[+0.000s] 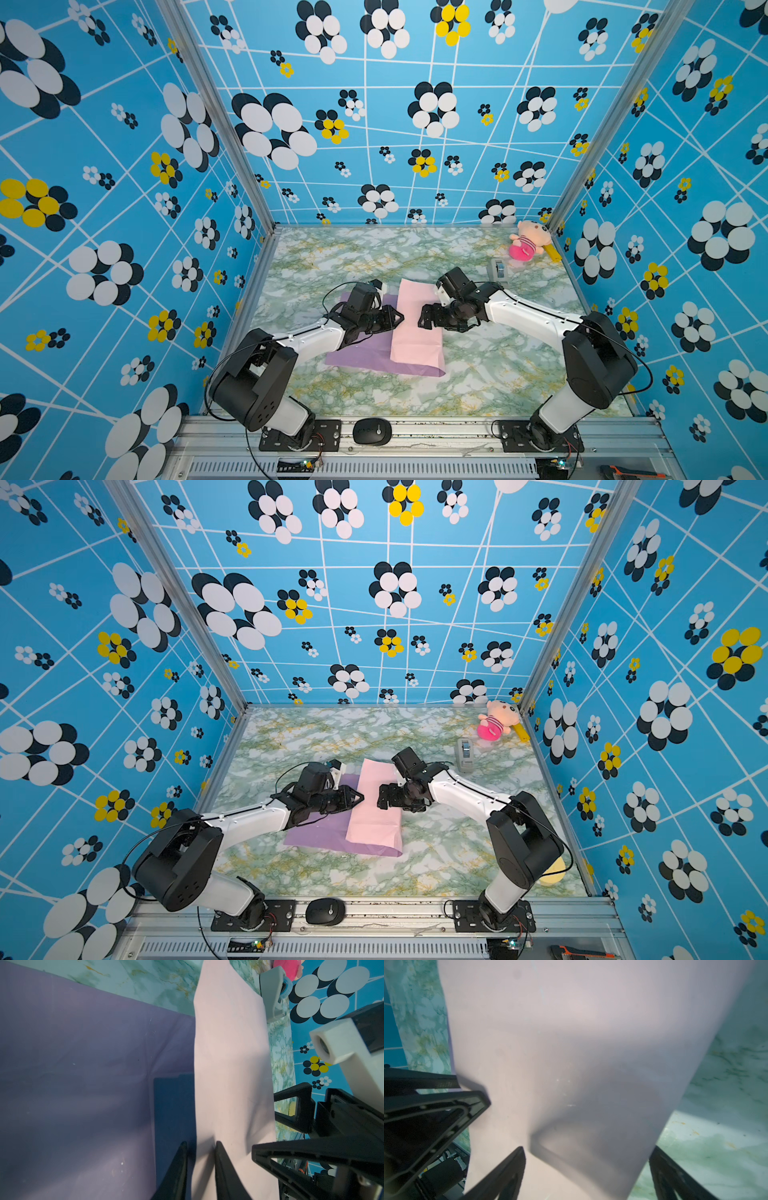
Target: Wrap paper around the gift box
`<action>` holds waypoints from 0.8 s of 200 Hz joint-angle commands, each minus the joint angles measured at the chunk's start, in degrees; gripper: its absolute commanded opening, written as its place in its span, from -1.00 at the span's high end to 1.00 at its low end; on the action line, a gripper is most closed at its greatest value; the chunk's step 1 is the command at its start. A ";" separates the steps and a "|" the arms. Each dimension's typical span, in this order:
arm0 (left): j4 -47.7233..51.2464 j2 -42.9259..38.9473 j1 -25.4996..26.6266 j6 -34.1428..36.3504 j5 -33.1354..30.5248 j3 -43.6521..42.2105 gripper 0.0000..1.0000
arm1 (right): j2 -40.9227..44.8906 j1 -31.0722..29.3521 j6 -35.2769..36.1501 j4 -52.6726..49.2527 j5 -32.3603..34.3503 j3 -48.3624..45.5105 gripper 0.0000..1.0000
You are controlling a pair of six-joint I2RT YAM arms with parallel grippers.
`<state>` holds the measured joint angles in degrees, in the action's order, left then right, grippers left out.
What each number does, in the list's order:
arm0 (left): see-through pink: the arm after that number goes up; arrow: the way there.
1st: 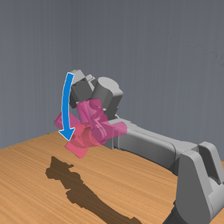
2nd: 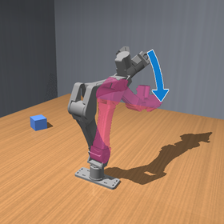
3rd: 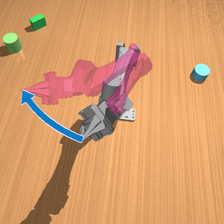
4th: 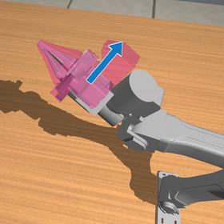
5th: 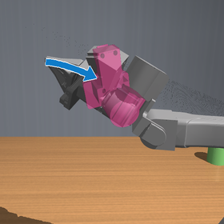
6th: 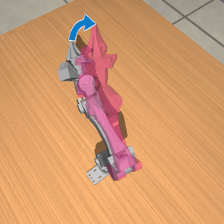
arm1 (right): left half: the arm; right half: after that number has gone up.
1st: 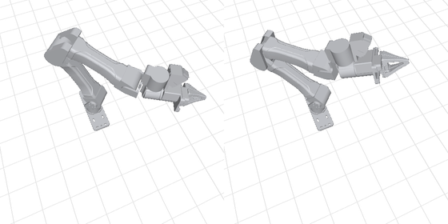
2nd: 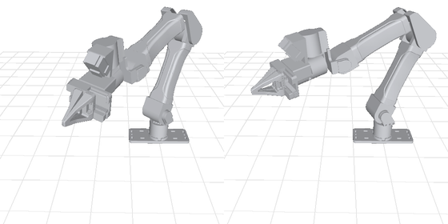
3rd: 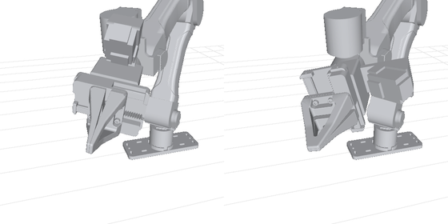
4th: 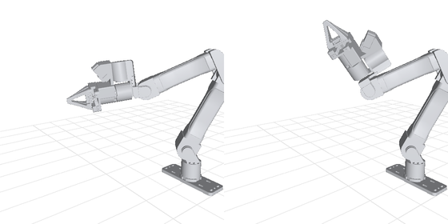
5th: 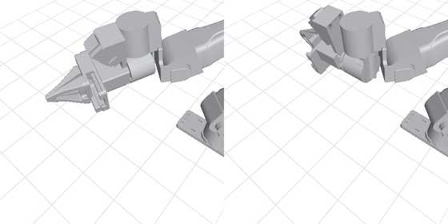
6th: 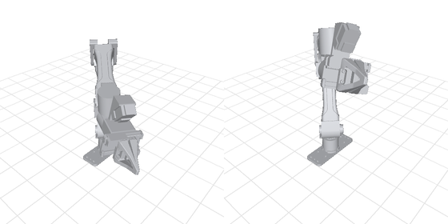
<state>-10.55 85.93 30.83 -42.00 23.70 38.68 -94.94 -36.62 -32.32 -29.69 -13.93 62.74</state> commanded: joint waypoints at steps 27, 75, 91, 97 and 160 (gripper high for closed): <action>8.53 -4.56 -2.13 -0.02 -3.65 -1.49 0.19 | -4.10 0.24 2.24 -5.08 4.53 0.19 -0.45; 31.88 -24.49 -13.23 -7.56 -11.09 -6.01 -0.25 | -4.24 0.25 2.96 -4.82 5.09 0.49 -0.44; 40.82 -32.80 -16.89 -10.38 -13.73 -8.09 -0.40 | -4.21 0.24 2.96 -4.43 4.57 0.90 -0.44; 43.75 -35.75 -18.24 -11.58 -14.61 -8.89 -0.45 | -4.12 0.28 2.96 -4.26 4.36 0.83 -0.44; 49.98 -45.93 -31.96 -12.70 -10.78 -18.66 -0.57 | -3.83 0.23 4.28 -3.93 2.73 1.37 -0.44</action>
<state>35.18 39.53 0.97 -54.65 12.14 21.52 -96.49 -36.58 -30.57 -30.24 -14.00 64.16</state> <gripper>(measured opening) 0.781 0.721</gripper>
